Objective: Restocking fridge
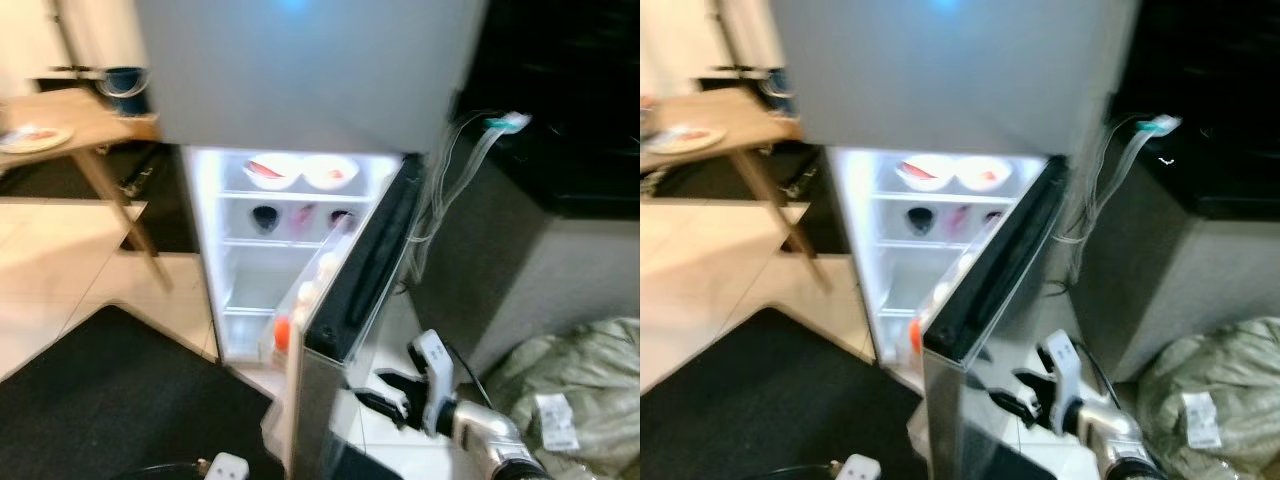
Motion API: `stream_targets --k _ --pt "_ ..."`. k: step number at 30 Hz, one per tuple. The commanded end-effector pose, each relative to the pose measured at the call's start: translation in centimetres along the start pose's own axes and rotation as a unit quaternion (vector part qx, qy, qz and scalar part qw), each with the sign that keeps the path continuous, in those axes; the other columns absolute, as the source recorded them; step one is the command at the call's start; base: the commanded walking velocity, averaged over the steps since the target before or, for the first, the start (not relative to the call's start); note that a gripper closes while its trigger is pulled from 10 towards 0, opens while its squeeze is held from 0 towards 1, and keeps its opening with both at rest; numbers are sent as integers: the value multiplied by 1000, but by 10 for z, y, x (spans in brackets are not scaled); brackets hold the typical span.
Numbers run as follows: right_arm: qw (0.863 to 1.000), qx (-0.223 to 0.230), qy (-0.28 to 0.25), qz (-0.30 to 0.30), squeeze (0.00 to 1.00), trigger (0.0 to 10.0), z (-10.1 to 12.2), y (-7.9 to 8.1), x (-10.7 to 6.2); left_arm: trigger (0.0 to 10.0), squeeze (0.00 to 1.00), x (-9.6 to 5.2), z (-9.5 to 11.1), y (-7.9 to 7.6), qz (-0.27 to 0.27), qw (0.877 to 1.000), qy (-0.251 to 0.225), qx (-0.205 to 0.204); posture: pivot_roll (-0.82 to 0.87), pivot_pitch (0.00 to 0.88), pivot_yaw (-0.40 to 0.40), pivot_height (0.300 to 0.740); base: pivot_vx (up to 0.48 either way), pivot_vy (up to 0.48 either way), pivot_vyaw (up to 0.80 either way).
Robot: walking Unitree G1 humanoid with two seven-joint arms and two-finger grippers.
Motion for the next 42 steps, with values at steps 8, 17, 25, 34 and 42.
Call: stream_targets --k 8,17,25,34,42 --pt "1000 -23 -19 -8 0 10000 15 3 16 10000 0 -1 -23 -10 -12 999 39 -14 -87 0 -72 740 0 0 780" --pt "954 -9 124 -274 0 10000 -35 -46 -45 10000 0 -1 -24 -11 -10 999 40 -16 -89 1 -74 740 0 0 0" --pt "902 20 228 -367 0 10000 -85 -47 -98 10000 0 -1 -23 -11 -6 999 41 -11 -89 0 -68 740 0 0 0" --pt "849 32 344 -400 0 10000 -137 -22 -143 10000 0 -1 -23 -10 -7 999 42 -5 -87 0 -66 740 0 0 0" --pt "835 45 387 -390 0 10000 -159 -5 -160 10000 0 -1 -23 -10 -8 999 42 -3 -91 0 -64 740 111 0 0"
Point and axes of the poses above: a point about 5 cm out from each wrist's last joint towards the gripper, its own x axis pointing out of the wrist towards the gripper, its own z axis along the axis of the wrist's last joint, y = z × x, the point moved 2 cm from there along x, pointing out of the wrist towards the gripper, and after that the axes turned 2 degrees about -x, right-handed, at the moved point
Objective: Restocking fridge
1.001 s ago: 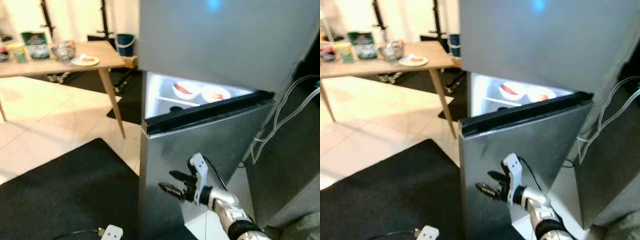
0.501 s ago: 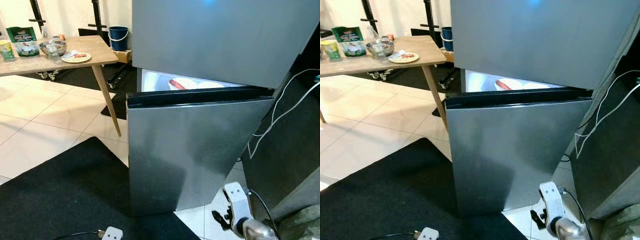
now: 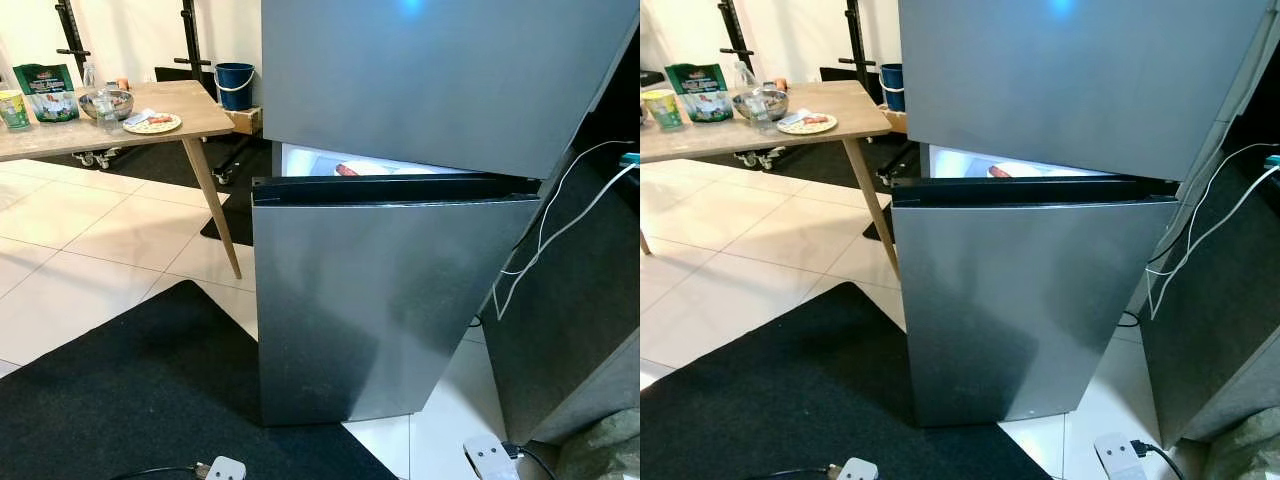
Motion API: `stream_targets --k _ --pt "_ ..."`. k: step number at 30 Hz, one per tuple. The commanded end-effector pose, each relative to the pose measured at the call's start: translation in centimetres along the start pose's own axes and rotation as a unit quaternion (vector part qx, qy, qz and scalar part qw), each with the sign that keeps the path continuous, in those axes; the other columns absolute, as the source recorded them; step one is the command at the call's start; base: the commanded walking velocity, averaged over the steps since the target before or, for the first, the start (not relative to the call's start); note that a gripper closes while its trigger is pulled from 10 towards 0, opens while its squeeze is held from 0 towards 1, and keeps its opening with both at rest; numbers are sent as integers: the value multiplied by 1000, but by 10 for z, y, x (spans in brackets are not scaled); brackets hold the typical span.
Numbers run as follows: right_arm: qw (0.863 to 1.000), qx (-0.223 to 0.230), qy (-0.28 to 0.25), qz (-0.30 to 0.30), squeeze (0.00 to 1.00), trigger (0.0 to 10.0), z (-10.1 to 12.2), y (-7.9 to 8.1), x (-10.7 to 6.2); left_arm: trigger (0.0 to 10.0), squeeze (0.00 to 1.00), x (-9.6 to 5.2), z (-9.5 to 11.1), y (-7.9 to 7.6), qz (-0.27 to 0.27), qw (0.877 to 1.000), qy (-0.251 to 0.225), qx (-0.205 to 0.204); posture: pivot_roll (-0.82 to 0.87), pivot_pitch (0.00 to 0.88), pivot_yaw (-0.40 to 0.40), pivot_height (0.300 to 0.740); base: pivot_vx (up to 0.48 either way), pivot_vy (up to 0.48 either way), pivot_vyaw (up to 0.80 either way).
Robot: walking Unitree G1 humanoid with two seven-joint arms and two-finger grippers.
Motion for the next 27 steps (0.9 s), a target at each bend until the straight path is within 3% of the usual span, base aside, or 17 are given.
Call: stream_targets --k 1,13,27 --pt "999 -6 33 4 0 10000 -20 1 -4 10000 0 -1 -23 -9 -13 999 42 -4 -91 0 -64 740 296 0 0" --pt "999 -4 41 -10 0 10000 -24 -3 -5 10000 0 -1 -21 -9 -15 999 41 1 -92 0 -66 740 470 0 780" --pt "999 18 34 -31 0 10000 -21 -9 -5 10000 0 -1 -21 -7 -10 999 37 -7 -91 0 -64 740 436 0 0"
Point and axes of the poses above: a point about 5 cm out from each wrist's last joint towards the gripper, its own x axis pointing out of the wrist towards the gripper, its own z axis along the axis of the wrist's last joint, y = z × x, the point moved 2 cm from there along x, pointing out of the wrist towards the gripper, and after that the axes turned 2 degrees about -x, right-handed, at the moved point
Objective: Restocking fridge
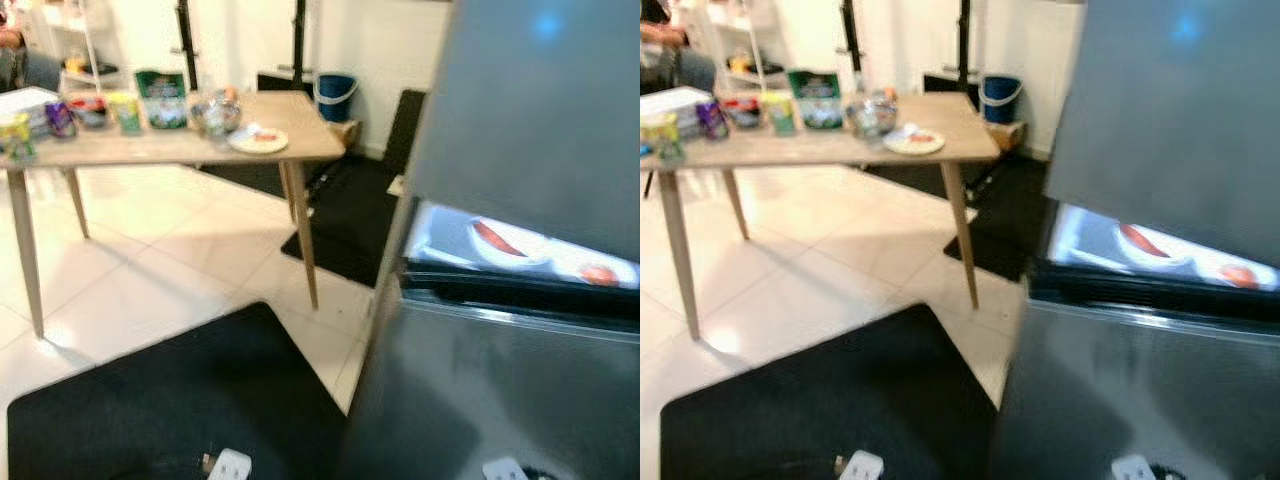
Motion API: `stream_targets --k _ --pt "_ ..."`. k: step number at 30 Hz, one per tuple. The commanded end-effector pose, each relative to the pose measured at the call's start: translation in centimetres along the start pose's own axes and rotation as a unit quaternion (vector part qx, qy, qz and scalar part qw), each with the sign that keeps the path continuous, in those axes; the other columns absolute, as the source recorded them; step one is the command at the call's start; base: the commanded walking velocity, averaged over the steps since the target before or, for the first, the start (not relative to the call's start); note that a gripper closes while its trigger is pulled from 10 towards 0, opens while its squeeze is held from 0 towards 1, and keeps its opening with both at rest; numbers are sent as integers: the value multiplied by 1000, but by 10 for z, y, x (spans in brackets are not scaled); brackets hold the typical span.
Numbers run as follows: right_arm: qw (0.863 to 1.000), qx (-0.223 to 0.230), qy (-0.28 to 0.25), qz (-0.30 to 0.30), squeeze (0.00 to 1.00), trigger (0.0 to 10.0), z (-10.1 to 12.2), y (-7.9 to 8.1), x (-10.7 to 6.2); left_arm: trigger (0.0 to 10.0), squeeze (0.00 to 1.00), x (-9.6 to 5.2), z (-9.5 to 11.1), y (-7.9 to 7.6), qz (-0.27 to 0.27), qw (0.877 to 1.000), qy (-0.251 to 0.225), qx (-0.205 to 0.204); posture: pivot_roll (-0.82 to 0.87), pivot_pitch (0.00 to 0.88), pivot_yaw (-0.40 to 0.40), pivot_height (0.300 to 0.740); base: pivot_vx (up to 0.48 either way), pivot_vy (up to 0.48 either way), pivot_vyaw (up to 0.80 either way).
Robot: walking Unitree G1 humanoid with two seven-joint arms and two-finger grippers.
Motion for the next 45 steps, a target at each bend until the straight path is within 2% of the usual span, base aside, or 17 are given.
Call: stream_targets --k 1,20,26,28,31,32,37,38,39,40,43,45 --pt "1000 11 5 -9 0 10000 -5 -5 -2 10000 0 -2 -24 -6 -5 999 45 -13 -91 0 -64 740 0 0 0" --pt "999 36 9 -24 0 10000 -10 -11 -3 10000 0 -1 -24 -10 -13 999 44 -13 -94 0 -67 740 0 0 0" --pt "994 71 -56 -58 0 10000 22 -25 -3 10000 0 -1 -24 -10 -13 999 45 -13 -94 0 -66 740 0 0 0" --pt "994 71 -61 -61 0 10000 25 -26 -3 10000 0 -1 -24 -10 -13 999 45 -12 -94 0 -65 740 0 0 0" --pt "984 93 -123 -84 0 10000 58 -41 -5 10000 0 -2 -25 -10 -13 999 45 -12 -93 0 -65 740 0 0 0" --pt "984 93 -123 -84 0 10000 58 -41 -5 10000 0 -2 -25 -10 -13 999 45 -12 -93 0 -65 740 0 0 0" --pt "968 106 -201 -102 0 10000 106 -56 -13 10000 0 -2 -25 -9 -11 999 45 -11 -93 0 -66 740 0 0 0" --pt "968 106 -201 -102 0 10000 106 -56 -13 10000 0 -2 -25 -9 -11 999 45 -11 -93 0 -66 740 0 0 0" --pt "963 108 -222 -104 0 10000 119 -59 -15 10000 0 -2 -25 -10 -11 999 45 -11 -93 0 -66 740 0 0 0" --pt "963 108 -222 -104 0 10000 119 -59 -15 10000 0 -2 -25 -10 -11 999 45 -11 -93 0 -66 740 0 0 0" --pt "951 108 -271 -105 0 10000 150 -63 -23 10000 0 -1 -25 -10 -11 999 44 -12 -91 0 -69 740 0 0 0" --pt "947 106 -284 -104 0 10000 159 -63 -25 10000 0 -1 -25 -10 -11 999 44 -12 -91 0 -69 740 0 0 0"
Point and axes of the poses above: a point about 5 cm out from each wrist's last joint towards the gripper, its own x axis pointing out of the wrist towards the gripper, its own z axis along the axis of the wrist's last joint, y = z × x, the point moved 2 cm from there along x, pointing out of the wrist towards the gripper, and after that the axes turned 2 degrees about -x, right-handed, at the moved point
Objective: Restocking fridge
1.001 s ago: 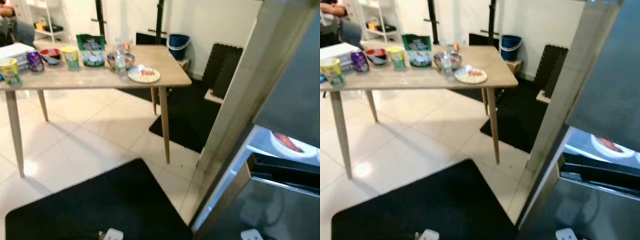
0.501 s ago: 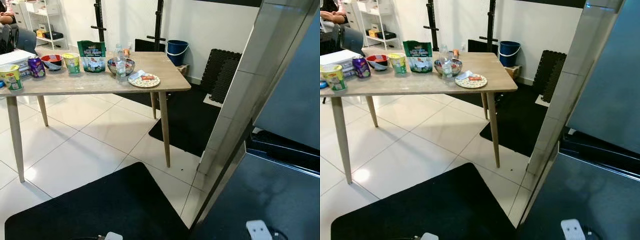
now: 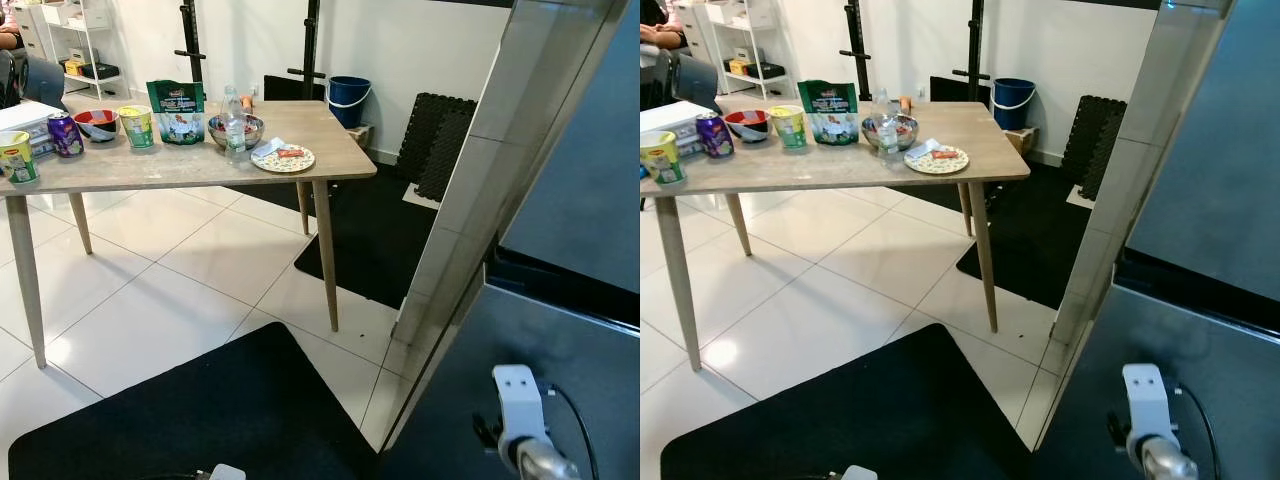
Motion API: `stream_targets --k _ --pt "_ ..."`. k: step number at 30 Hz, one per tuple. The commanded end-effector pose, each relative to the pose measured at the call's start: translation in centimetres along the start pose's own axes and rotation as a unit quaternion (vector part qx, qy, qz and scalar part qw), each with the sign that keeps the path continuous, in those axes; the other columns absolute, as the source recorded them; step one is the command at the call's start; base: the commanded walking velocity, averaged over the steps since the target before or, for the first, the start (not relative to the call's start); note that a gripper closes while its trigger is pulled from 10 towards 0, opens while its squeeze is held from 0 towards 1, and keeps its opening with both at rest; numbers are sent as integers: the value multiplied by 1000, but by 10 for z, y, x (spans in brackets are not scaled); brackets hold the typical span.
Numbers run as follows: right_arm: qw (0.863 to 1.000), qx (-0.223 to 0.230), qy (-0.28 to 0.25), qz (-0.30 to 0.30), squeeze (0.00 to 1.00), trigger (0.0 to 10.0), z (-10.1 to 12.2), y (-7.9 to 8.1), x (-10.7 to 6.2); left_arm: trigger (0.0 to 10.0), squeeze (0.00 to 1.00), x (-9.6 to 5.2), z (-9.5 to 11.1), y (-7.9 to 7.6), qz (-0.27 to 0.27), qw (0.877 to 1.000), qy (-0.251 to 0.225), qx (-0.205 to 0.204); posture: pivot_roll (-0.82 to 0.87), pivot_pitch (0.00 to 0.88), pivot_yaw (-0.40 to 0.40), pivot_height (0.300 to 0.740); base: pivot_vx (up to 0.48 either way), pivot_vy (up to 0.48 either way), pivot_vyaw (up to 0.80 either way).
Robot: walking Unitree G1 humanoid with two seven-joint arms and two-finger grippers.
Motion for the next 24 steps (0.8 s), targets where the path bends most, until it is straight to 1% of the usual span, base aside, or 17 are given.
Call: stream_targets --k 1,2,5,7,10,11,12,13,14,15,16,18,19,20,22,23,24 --pt "998 7 -67 -10 0 10000 36 -5 5 10000 0 0 -17 -8 -9 1000 29 -5 -91 0 -69 740 0 0 0" --pt "998 7 -67 -10 0 10000 36 -5 5 10000 0 0 -17 -8 -9 1000 29 -5 -91 0 -69 740 0 0 0" --pt "995 14 -96 -4 0 10000 55 -1 9 10000 0 0 -17 -8 -9 1000 29 -7 -89 0 -71 740 0 0 0" --pt "995 11 -102 0 0 10000 60 2 10 10000 0 0 -17 -8 -8 1000 29 -7 -89 0 -71 740 0 0 0" --pt "995 4 -97 5 0 10000 57 5 9 10000 0 0 -17 -8 -8 1000 28 -8 -89 0 -71 740 0 0 0" --pt "997 -9 -80 9 0 10000 48 7 9 10000 0 0 -17 -8 -8 1000 28 -8 -89 0 -75 740 0 0 0" --pt "997 -9 -80 9 0 10000 48 7 9 10000 0 0 -17 -8 -8 1000 28 -8 -89 0 -75 740 0 0 0" --pt "998 -55 -16 33 0 10000 16 14 5 10000 0 0 -18 -9 -8 1000 29 -8 -89 0 -75 740 0 0 0" --pt "995 -83 15 44 0 10000 0 17 2 10000 0 0 -18 -9 -8 1000 29 -9 -89 0 -75 740 0 0 0" --pt "995 -83 15 44 0 10000 0 17 2 10000 0 0 -18 -9 -8 1000 29 -9 -89 0 -75 740 0 0 0" --pt "992 -109 42 57 0 10000 -16 21 -2 10000 0 0 -18 -9 -8 1000 29 -9 -89 0 -75 740 0 0 0" --pt "984 -131 94 82 0 10000 -49 25 -13 10000 0 0 -17 -10 -7 1000 28 -9 -91 0 -77 740 0 0 0" --pt "981 -132 111 92 0 10000 -60 27 -17 10000 0 0 -17 -10 -7 1000 28 -9 -91 0 -77 740 0 0 0" --pt "981 -132 111 92 0 10000 -60 27 -17 10000 0 0 -17 -10 -7 1000 28 -9 -91 0 -77 740 0 0 0" --pt "970 -159 151 105 0 10000 -86 28 -29 10000 0 0 -17 -10 -6 1000 27 -8 -88 0 -77 740 0 0 0" --pt "962 -175 177 115 0 10000 -102 28 -38 10000 0 0 -17 -10 -6 1000 27 -8 -88 0 -77 740 0 0 0" --pt "956 -174 200 123 0 10000 -117 27 -46 10000 0 0 -17 -10 -5 1000 27 -8 -89 0 -75 740 0 0 0"
Point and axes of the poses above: a point about 5 cm out from each wrist's last joint towards the gripper, its own x axis pointing out of the wrist towards the gripper, its own z axis along the axis of the wrist's last joint, y = z × x, the point moved 2 cm from there along x, pointing out of the wrist towards the gripper, and after that the axes turned 2 degrees about -x, right-handed, at the moved point
